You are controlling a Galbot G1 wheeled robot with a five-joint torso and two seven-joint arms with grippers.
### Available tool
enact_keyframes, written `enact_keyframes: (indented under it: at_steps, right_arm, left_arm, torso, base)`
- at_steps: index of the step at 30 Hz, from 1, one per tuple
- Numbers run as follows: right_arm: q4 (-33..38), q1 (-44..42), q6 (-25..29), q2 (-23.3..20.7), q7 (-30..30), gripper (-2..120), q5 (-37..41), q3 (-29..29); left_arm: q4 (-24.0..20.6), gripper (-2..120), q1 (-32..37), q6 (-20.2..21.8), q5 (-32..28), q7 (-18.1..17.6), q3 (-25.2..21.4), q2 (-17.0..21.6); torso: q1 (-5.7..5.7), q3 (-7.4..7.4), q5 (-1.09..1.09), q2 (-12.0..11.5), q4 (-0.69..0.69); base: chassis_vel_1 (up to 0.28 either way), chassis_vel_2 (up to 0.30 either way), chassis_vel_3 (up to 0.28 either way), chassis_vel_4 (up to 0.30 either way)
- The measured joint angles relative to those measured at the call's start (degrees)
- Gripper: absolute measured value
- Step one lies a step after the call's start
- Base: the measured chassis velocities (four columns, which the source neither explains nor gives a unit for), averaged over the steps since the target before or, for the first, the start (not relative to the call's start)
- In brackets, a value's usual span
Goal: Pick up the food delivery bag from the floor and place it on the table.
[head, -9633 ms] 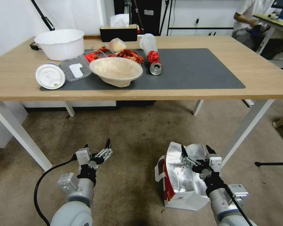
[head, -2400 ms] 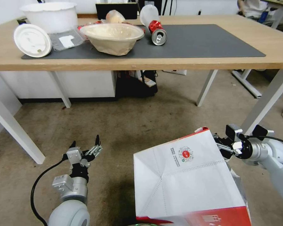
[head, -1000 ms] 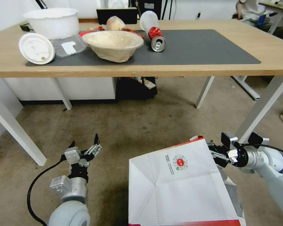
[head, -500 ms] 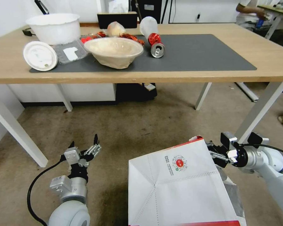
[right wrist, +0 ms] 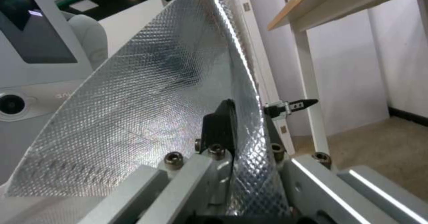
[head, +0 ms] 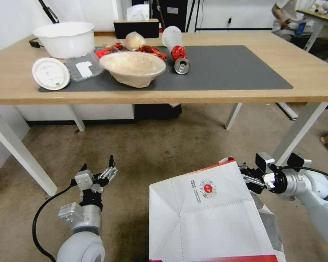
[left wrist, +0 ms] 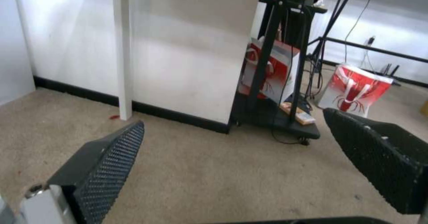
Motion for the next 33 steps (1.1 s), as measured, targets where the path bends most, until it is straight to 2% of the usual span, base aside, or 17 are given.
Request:
enact_keyframes:
  at_steps: [33]
  right_arm:
    - [-0.22,-0.15,0.16,-0.3,0.32,0,-0.37,0.01]
  left_arm:
    - [-0.23,100,0.0,-0.07,0.75,-0.15,0.31,-0.13]
  torso:
    - [2.23,5.28,0.0,7.47,0.0]
  base:
    - [0.0,0.0,0.0,0.0]
